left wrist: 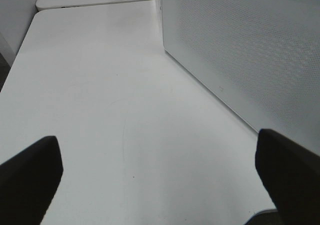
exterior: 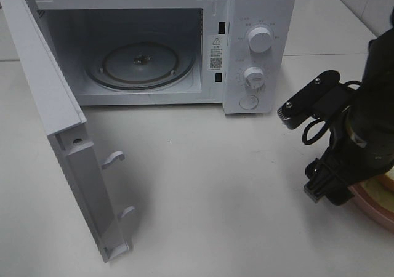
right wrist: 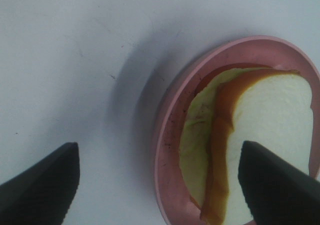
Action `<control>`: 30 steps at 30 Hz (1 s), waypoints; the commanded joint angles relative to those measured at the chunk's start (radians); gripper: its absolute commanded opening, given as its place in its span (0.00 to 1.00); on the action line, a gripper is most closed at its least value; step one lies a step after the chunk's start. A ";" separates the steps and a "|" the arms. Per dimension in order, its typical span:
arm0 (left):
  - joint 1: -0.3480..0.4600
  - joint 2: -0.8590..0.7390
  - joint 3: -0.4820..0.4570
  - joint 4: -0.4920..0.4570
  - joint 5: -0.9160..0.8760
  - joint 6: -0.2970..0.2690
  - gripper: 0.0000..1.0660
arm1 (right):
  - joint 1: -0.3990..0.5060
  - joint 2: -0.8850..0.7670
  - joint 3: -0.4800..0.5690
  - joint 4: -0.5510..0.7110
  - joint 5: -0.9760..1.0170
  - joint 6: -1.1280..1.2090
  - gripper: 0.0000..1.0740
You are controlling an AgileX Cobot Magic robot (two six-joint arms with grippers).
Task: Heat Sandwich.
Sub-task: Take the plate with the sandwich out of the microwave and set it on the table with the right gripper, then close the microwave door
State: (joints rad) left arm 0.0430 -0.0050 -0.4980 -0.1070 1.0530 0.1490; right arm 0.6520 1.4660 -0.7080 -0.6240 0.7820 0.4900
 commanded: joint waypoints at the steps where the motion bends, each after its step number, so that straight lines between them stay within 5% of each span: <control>1: -0.001 -0.026 0.003 -0.004 -0.012 0.000 0.95 | -0.001 -0.064 -0.001 0.039 0.019 -0.064 0.77; 17: -0.001 -0.026 0.003 -0.004 -0.012 0.000 0.95 | 0.000 -0.534 -0.001 0.334 0.162 -0.283 0.74; 30: -0.001 -0.026 0.003 -0.004 -0.012 0.000 0.95 | 0.000 -0.816 -0.001 0.377 0.337 -0.314 0.73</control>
State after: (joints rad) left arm 0.0430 -0.0050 -0.4980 -0.1070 1.0530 0.1490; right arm 0.6520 0.6590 -0.7080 -0.2530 1.1000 0.1940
